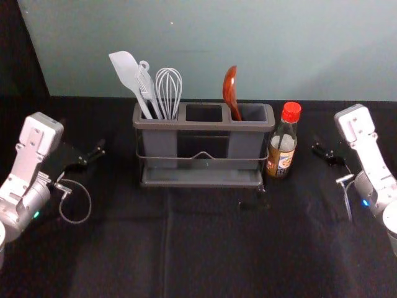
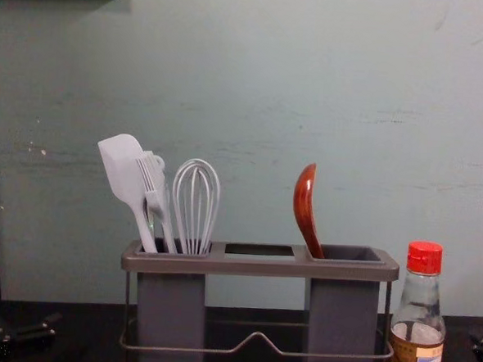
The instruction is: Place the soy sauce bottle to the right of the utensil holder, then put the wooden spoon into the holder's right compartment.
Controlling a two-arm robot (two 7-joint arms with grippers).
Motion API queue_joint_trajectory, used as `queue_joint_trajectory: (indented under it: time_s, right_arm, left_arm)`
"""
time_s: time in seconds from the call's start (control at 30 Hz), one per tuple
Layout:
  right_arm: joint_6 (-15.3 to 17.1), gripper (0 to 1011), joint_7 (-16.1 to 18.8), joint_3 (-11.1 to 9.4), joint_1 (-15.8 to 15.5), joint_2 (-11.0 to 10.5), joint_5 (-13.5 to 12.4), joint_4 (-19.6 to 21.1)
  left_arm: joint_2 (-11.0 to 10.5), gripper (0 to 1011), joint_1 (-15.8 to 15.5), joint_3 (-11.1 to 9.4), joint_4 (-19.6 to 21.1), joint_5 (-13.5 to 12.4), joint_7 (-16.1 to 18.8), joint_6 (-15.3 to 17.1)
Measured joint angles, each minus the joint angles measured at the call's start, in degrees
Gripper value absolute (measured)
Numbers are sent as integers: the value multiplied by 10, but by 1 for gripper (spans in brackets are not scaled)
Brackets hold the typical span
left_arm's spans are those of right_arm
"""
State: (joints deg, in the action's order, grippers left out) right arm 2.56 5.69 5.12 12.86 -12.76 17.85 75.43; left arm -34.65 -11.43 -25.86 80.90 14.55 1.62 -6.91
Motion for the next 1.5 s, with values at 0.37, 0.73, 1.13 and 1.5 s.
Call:
queue_joint_trajectory:
  time_s: [0.37, 0.73, 1.13, 1.5]
  right_arm:
    - [14, 1002, 22, 13, -5, -18, 6, 21]
    - [24, 1002, 38, -2, -42, -19, -26, 79]
    - [26, 1002, 40, -5, -43, -19, -32, 81]
    - [24, 1002, 39, -4, -42, -19, -29, 79]
  left_arm:
    - [0, 1005, 0, 0, 0, 0, 0, 0]
    - [0, 1005, 0, 0, 0, 0, 0, 0]
    - [0, 1005, 0, 0, 0, 0, 0, 0]
    - [0, 1005, 0, 0, 0, 0, 0, 0]
